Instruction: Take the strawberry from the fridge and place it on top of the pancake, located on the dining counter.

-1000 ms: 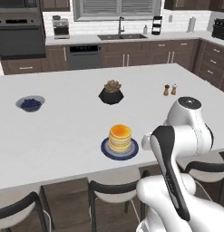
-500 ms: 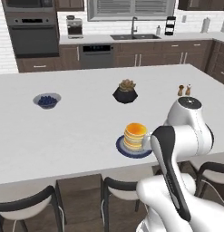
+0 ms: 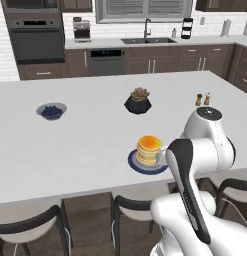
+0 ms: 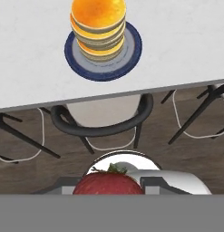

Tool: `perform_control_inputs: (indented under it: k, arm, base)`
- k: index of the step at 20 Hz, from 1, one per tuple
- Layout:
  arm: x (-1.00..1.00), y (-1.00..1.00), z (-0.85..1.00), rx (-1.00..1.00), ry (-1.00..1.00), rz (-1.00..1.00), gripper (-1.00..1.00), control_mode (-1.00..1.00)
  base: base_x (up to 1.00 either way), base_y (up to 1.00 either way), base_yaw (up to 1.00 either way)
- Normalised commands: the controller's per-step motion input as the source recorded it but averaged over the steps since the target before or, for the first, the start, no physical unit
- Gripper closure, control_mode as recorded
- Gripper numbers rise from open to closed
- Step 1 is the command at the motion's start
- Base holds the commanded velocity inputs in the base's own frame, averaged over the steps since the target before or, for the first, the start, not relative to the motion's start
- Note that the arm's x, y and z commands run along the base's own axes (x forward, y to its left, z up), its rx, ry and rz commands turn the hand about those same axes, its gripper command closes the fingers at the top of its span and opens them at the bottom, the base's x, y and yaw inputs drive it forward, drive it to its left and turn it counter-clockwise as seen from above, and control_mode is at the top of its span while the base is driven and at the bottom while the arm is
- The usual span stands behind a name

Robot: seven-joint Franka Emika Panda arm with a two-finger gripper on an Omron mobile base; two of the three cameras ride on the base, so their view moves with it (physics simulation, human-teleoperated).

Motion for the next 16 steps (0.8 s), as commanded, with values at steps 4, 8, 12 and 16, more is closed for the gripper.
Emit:
perform_control_inputs:
  k: [4, 8, 12, 16]
  arm:
    - [0.00, 0.00, 0.00, 0.00, 0.00, 0.00, 1.00, 1.00]
    - [0.72, 0.00, 0.51, -0.01, -0.21, 0.01, 1.00, -1.00]
    - [1.00, 0.00, 0.62, 0.00, -0.07, 0.01, 1.00, -1.00]
    - [1.00, -0.22, -0.08, 0.02, 0.08, 0.00, 1.00, -1.00]
  base:
    - [0.08, 0.00, 0.00]
    - [0.00, 0.00, 0.00]
    - [0.00, 0.00, 0.00]
    - [0.00, 0.00, 0.00]
